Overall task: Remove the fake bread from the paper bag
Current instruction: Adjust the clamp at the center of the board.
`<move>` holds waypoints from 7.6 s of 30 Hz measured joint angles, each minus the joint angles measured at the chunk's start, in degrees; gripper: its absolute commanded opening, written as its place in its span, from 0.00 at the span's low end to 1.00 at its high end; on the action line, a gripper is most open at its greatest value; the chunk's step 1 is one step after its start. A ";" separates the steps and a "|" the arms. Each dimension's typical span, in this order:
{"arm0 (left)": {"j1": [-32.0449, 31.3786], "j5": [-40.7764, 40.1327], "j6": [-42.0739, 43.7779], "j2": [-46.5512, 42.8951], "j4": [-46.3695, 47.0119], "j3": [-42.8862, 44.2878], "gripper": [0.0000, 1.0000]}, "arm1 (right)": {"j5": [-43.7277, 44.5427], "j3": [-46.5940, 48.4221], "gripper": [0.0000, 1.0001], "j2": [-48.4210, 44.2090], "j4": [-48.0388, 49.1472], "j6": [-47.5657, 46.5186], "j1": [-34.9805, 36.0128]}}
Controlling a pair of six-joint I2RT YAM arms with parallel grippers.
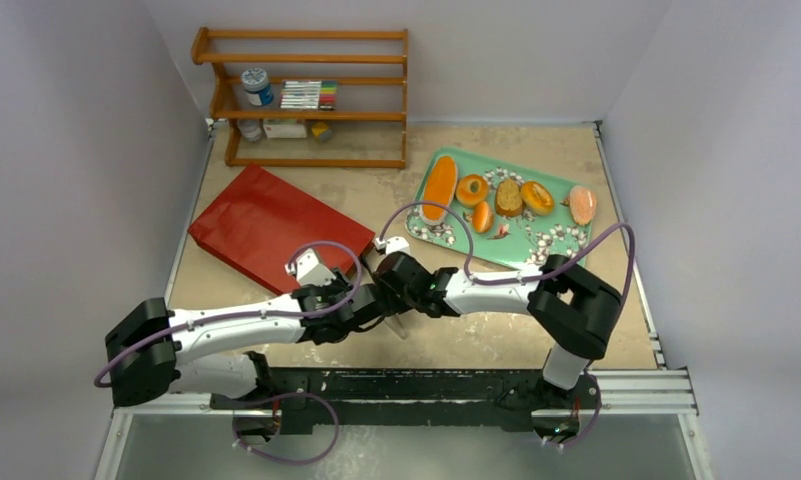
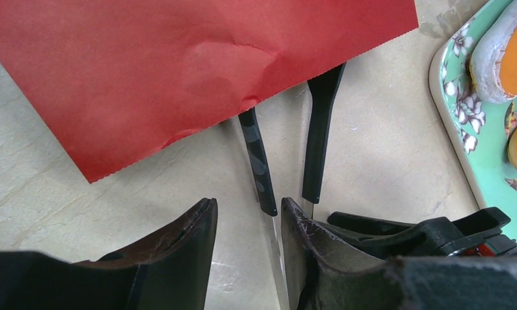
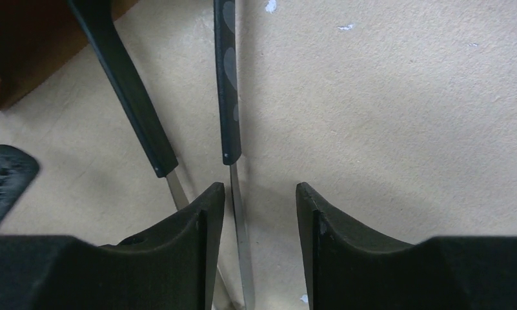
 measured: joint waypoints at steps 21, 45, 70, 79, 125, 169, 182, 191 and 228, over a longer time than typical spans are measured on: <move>6.73 1.77 -1.62 8.44 9.35 -2.56 0.45 | -3.52 0.33 0.03 1.46 1.81 -1.20 -1.40; 6.75 1.97 0.44 10.23 12.81 2.54 0.46 | -4.50 -0.55 0.04 0.72 2.23 -3.10 -3.21; 6.75 3.06 -1.64 13.62 13.88 2.21 0.28 | -5.99 -2.40 0.00 -4.28 1.75 -3.39 -1.90; 6.67 3.34 -0.96 13.62 14.97 1.49 0.00 | -5.51 -0.35 0.08 -3.74 -1.40 -2.80 -1.75; 7.28 3.82 7.34 14.93 17.94 1.38 0.00 | -4.46 5.09 0.40 0.59 -0.17 -1.97 -2.73; 4.11 1.90 -3.74 1.36 13.92 -2.58 0.00 | -0.74 0.98 0.00 -6.93 -2.27 3.08 -11.06; 2.86 3.17 -7.50 -2.60 15.15 -4.09 0.00 | -4.63 -3.61 0.00 -13.05 -1.90 4.39 -17.51; 2.23 3.17 -8.76 -3.74 15.08 -4.70 0.00 | -6.25 -3.61 0.00 -13.35 -2.27 4.22 -18.84; 1.01 -6.38 -0.55 12.41 9.70 10.67 0.42 | -2.97 -0.92 0.11 -1.22 -2.97 -10.75 -13.88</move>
